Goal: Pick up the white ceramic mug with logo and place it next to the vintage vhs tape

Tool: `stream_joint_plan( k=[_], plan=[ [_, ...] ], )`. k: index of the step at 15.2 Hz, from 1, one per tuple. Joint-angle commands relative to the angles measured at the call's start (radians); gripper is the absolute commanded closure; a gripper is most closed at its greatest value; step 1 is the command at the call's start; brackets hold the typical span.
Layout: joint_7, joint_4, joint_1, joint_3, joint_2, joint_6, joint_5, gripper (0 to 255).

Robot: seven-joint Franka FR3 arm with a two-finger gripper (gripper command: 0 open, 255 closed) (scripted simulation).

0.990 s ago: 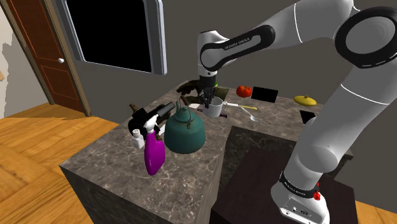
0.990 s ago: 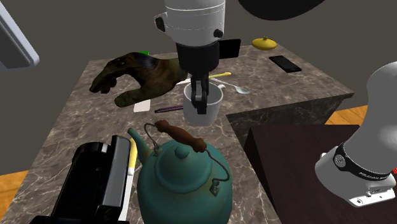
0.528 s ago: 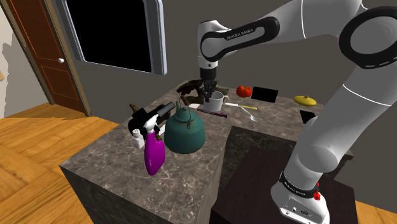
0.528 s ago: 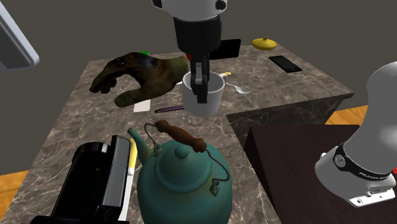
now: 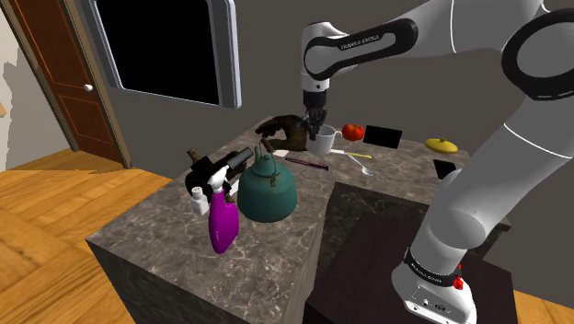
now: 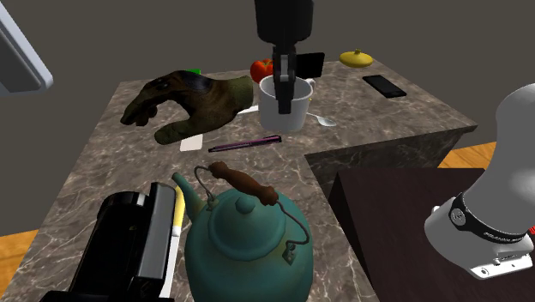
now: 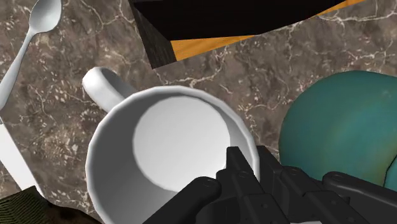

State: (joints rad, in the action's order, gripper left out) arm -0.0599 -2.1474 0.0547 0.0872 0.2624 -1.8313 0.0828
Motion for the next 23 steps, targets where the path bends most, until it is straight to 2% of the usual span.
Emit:
stream_joint_plan(
  k=[1,12,23],
  plan=[
    [-0.045,-0.027,0.021,0.029,0.025,-0.005,0.013,255],
    [-0.3,-0.068,0.136,0.205,0.079,-0.019,0.092,255],
    [-0.582,0.025,0.233,0.399,-0.002,-0.043,0.125,255]
  ],
)
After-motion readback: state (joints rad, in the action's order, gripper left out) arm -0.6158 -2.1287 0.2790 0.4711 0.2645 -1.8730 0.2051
